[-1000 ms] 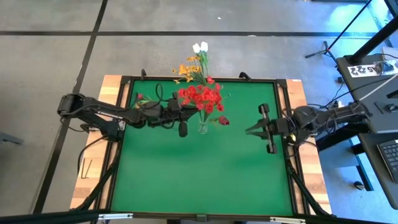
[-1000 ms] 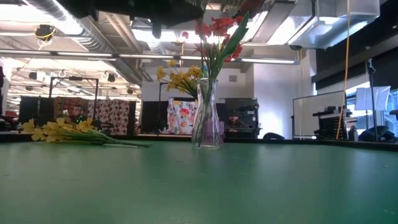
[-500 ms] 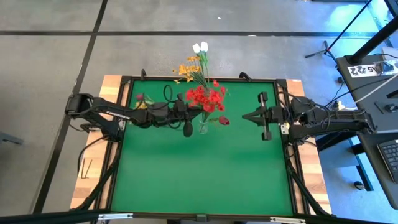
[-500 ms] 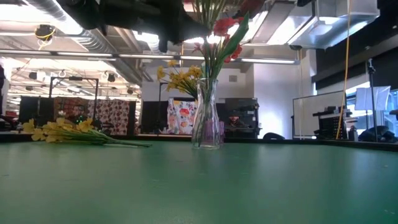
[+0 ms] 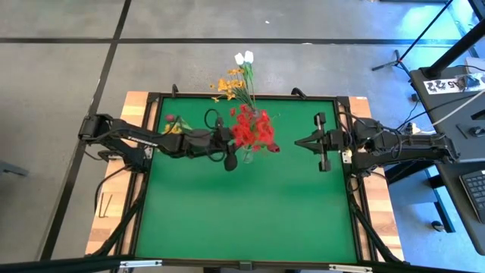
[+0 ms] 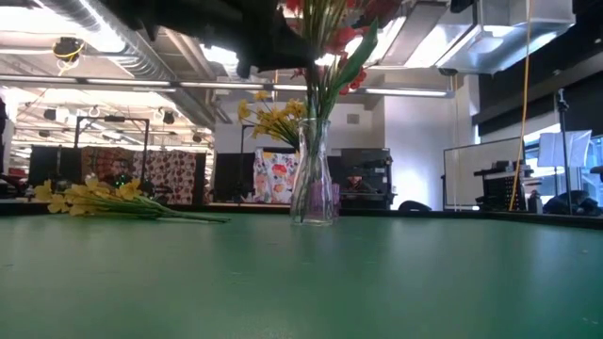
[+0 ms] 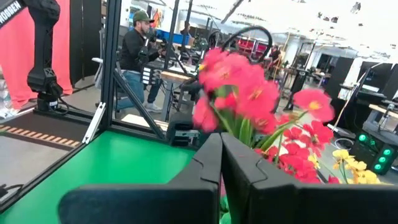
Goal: Sort flowers into vase by color
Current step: Put the orange flower into the transparent vase, then put the red tulip into the transparent vase
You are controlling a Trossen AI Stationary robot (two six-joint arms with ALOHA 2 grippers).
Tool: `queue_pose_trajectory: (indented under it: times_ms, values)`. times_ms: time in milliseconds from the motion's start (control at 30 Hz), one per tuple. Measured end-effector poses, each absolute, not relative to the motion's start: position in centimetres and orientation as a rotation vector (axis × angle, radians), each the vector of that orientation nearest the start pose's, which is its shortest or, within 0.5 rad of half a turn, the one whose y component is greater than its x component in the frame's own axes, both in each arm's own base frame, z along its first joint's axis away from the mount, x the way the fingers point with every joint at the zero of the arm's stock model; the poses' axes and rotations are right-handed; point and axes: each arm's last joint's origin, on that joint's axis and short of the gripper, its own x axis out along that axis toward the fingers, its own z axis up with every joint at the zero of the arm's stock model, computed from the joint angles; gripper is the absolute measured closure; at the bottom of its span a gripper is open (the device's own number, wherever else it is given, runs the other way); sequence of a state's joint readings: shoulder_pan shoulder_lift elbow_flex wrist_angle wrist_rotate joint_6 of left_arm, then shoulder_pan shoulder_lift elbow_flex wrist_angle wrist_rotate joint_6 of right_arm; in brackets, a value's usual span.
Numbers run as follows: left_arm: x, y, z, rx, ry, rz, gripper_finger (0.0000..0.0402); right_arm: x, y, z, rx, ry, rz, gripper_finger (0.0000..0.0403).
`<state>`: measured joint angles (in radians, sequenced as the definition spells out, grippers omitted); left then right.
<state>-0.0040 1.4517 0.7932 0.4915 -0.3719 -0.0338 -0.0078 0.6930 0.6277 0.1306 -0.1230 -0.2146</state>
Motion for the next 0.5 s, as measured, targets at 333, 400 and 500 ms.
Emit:
queue_pose_trajectory:
  times_ms: [333, 400, 500]
  values:
    - [32.0, -0.8, 26.8, 0.035, 0.274, 0.418, 0.0185, 16.2, 0.2, 32.2, -0.215, -0.074, 0.107, 0.0393]
    - [32.1, -1.0, 27.2, 0.043, 0.298, 0.442, 0.0164, 16.2, 0.2, 32.2, -0.212, -0.073, 0.108, 0.0393]
    - [32.1, -1.3, 27.6, 0.044, 0.338, 0.466, 0.0139, 16.2, 0.2, 32.2, -0.21, -0.073, 0.107, 0.0393]
